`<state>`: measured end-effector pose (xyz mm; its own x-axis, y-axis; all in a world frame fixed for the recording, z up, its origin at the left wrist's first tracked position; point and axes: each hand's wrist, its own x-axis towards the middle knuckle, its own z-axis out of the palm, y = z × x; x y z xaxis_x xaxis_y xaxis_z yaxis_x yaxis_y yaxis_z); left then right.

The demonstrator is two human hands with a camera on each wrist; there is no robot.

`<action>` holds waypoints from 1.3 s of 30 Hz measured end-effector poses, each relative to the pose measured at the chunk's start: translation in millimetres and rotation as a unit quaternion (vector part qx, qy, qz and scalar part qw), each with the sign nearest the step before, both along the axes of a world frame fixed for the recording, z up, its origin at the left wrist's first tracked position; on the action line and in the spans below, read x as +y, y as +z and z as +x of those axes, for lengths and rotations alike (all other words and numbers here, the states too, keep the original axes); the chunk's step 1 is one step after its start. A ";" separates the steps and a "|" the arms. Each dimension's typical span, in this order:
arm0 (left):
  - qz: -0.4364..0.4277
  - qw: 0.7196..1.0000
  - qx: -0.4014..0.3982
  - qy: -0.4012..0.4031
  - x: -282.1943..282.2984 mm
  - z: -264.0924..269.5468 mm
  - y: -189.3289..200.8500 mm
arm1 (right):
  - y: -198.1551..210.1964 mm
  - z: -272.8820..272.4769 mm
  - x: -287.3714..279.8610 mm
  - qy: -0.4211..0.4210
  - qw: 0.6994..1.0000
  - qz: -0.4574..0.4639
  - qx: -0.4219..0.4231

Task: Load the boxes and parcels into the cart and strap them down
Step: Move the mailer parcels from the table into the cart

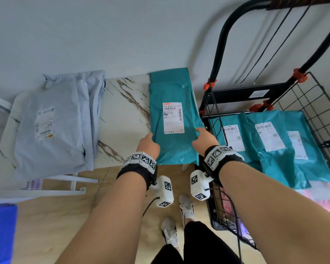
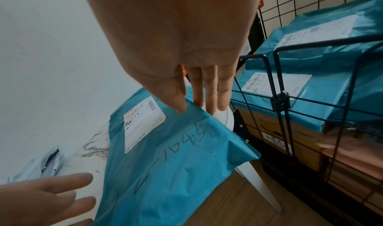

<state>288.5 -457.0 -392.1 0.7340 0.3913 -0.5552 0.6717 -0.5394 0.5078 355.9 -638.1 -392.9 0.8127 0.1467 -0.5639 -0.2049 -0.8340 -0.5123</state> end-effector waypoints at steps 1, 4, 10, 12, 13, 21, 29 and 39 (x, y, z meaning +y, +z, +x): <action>-0.007 1.000 0.009 0.003 -0.6 2.4 -3.6 | -2.6 2.3 -0.1 -0.002 1.000 0.001 0.004; -0.029 0.999 0.013 0.024 -1.1 7.1 -10.6 | -9.3 6.0 -1.2 -0.007 1.000 -0.001 0.010; -0.060 0.995 0.032 0.071 -1.7 5.9 -5.6 | -10.5 5.4 1.9 0.071 0.997 -0.024 0.029; -0.094 0.993 0.011 0.073 -5.5 2.1 -2.8 | -8.8 1.1 0.6 0.087 0.996 -0.029 0.021; -0.111 0.991 -0.002 0.080 -7.8 -1.4 -0.6 | -7.8 -1.8 -0.9 0.093 0.995 -0.028 0.018; -0.152 0.981 -0.058 0.101 -19.7 -20.3 15.9 | 10.6 -33.1 -19.2 0.066 0.998 -0.004 -0.021; -0.093 0.992 -0.081 0.018 -42.9 -30.0 32.5 | 37.4 -70.8 -53.1 -0.029 0.995 -0.017 -0.090; -0.080 0.991 -0.095 -0.055 -119.1 -23.9 47.2 | 59.1 -85.2 -127.6 -0.123 0.987 -0.039 -0.098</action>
